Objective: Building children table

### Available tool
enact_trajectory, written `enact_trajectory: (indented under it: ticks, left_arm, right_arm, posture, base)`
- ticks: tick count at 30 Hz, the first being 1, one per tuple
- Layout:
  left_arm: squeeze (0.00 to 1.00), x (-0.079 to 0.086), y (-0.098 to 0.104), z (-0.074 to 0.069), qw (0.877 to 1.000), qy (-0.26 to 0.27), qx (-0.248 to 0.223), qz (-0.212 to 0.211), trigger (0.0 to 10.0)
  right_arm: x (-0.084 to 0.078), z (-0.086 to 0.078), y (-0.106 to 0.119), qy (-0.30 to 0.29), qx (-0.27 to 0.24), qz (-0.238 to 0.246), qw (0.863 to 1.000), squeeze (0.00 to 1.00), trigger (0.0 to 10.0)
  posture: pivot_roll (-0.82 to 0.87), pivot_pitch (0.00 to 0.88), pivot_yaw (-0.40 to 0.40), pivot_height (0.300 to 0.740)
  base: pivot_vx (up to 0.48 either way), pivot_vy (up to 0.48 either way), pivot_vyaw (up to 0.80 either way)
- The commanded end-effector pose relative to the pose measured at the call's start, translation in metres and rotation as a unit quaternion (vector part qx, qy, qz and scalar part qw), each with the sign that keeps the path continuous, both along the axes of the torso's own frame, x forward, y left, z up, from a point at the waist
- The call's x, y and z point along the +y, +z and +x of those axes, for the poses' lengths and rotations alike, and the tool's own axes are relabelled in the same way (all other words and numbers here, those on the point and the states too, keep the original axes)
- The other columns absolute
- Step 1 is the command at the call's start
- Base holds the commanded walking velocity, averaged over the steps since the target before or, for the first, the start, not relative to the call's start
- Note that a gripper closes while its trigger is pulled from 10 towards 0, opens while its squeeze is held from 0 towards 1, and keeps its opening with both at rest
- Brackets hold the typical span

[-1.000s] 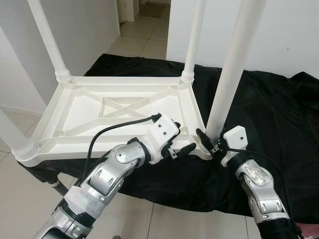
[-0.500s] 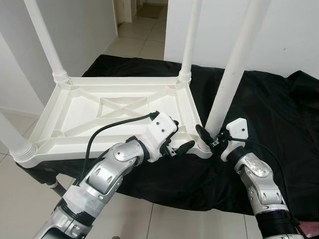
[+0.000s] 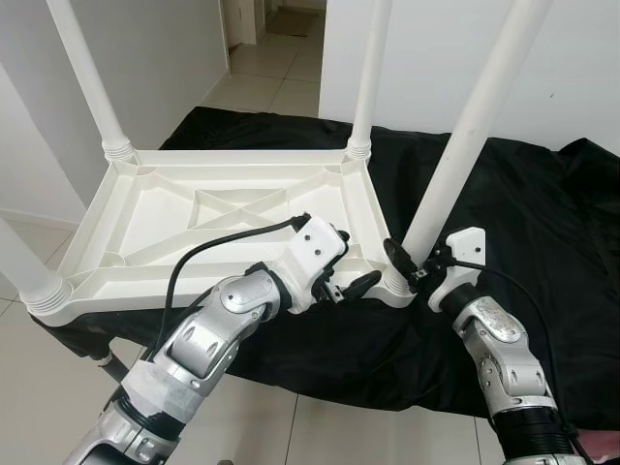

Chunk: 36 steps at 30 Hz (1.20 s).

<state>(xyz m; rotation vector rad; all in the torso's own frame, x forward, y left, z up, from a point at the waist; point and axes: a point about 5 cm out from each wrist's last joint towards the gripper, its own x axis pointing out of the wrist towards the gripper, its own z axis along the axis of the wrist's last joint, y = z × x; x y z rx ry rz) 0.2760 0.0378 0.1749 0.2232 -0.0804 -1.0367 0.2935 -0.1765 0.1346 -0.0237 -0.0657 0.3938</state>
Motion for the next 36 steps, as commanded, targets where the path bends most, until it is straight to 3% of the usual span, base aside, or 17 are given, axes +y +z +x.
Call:
enact_trajectory:
  ticks: [1, 8, 14, 19, 23, 28, 36]
  left_arm:
    - [0.00, -0.001, 0.002, -0.002, 1.000, -0.021, -0.002, 0.009, 10.0]
    - [0.00, 0.000, 0.003, -0.001, 1.000, -0.019, -0.003, 0.009, 10.0]
    - [0.00, -0.001, 0.003, -0.002, 1.000, -0.018, -0.004, 0.008, 10.0]
    - [0.00, -0.002, 0.004, -0.003, 1.000, -0.020, -0.005, 0.004, 10.0]
    - [0.00, -0.002, 0.005, -0.003, 1.000, -0.019, -0.004, 0.000, 10.0]
    - [0.00, -0.002, 0.005, -0.004, 1.000, -0.013, -0.005, -0.003, 10.0]
    - [0.00, -0.003, 0.006, -0.001, 1.000, -0.009, -0.007, -0.006, 10.0]
  right_arm:
    - [0.000, -0.006, -0.029, -0.017, 0.075, 0.001, 0.997, 0.00, 10.0]
    - [0.001, -0.006, -0.029, -0.044, 0.068, 0.000, 0.997, 0.00, 10.0]
    - [0.012, -0.006, -0.021, -0.120, 0.049, 0.040, 0.991, 0.00, 10.0]
    - [0.037, -0.007, -0.014, -0.190, 0.043, 0.075, 0.978, 0.00, 10.0]
    - [0.045, -0.008, -0.014, -0.209, 0.046, 0.082, 0.973, 0.00, 10.0]
    - [0.062, -0.009, -0.009, -0.212, 0.020, 0.048, 0.976, 0.00, 10.0]
    - [0.063, -0.012, -0.008, -0.193, -0.005, -0.013, 0.981, 0.00, 10.0]
  posture:
    - [-0.04, 0.000, 0.015, 0.740]
    - [-0.04, 0.000, 0.014, 0.740]
    - [-0.03, 0.000, 0.005, 0.740]
    - [-0.03, 0.000, -0.006, 0.740]
    - [-0.03, 0.000, -0.016, 0.740]
    - [-0.03, 0.000, -0.028, 0.740]
    - [-0.03, 0.000, -0.030, 0.740]
  base:
    - [0.000, 0.000, 0.00]
    - [0.000, 0.000, 0.00]
    - [0.000, 0.000, 0.00]
    - [0.000, 0.000, 0.00]
    - [0.000, 0.000, 0.00]
    - [0.000, 0.000, 0.00]
    - [0.000, 0.000, 0.00]
